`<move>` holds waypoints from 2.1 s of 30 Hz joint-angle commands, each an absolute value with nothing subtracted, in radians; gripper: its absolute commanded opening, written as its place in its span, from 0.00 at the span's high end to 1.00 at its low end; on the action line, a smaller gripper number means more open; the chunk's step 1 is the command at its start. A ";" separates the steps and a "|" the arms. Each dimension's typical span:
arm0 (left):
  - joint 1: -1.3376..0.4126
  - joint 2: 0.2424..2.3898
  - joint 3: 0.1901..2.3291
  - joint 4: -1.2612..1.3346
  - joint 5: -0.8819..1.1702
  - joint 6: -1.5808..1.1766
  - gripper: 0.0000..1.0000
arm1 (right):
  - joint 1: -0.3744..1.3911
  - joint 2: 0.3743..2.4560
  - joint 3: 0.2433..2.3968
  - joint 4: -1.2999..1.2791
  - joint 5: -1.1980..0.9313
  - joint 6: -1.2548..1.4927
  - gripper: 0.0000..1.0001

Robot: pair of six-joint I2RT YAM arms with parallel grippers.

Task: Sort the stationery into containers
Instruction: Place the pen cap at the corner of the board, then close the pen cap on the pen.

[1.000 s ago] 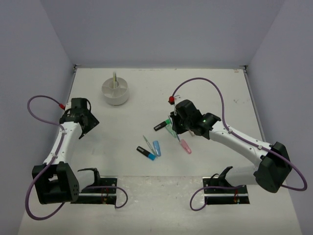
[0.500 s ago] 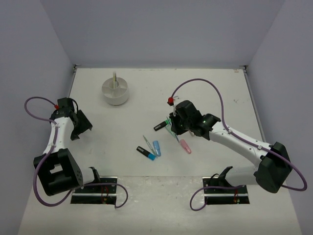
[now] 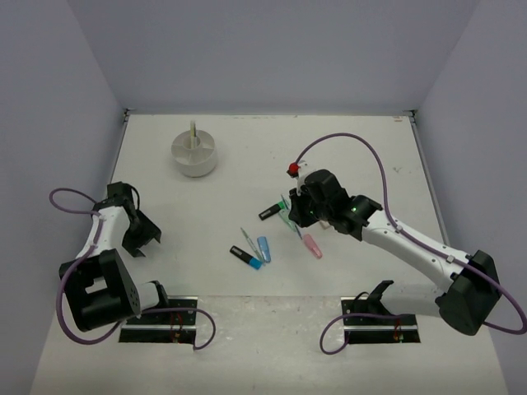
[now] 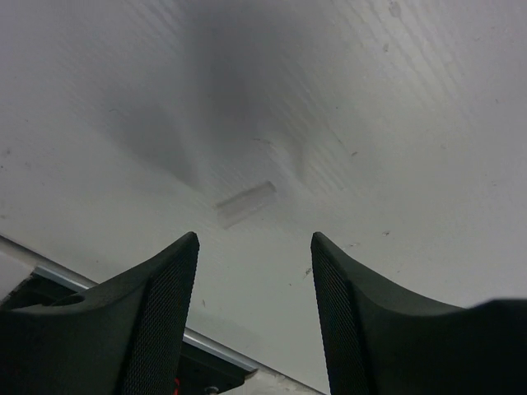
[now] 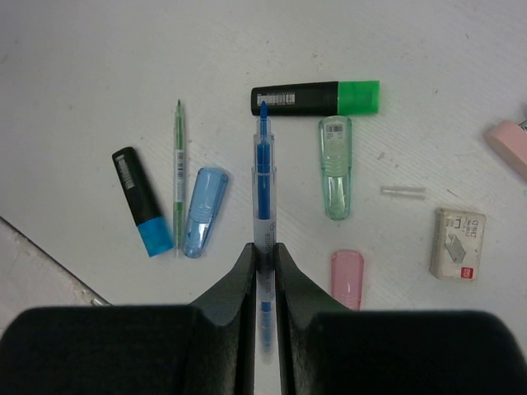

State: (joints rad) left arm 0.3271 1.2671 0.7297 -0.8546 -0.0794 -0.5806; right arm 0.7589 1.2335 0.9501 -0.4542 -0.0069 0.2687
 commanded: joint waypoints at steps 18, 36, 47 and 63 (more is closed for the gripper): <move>0.275 1.293 0.736 -0.806 -0.063 -0.641 0.53 | 0.756 1.177 0.938 -0.402 -0.132 0.261 1.00; 0.174 1.336 0.897 -0.842 -0.113 -0.593 0.64 | 0.756 1.149 0.933 -0.391 -0.177 0.264 1.00; 0.182 1.316 1.019 -0.786 -0.161 -0.210 0.00 | 0.756 1.138 0.930 -0.387 -0.187 0.264 1.00; 0.104 1.302 1.020 -0.794 0.023 0.183 0.00 | 0.756 1.118 0.914 -0.368 -0.190 0.264 1.00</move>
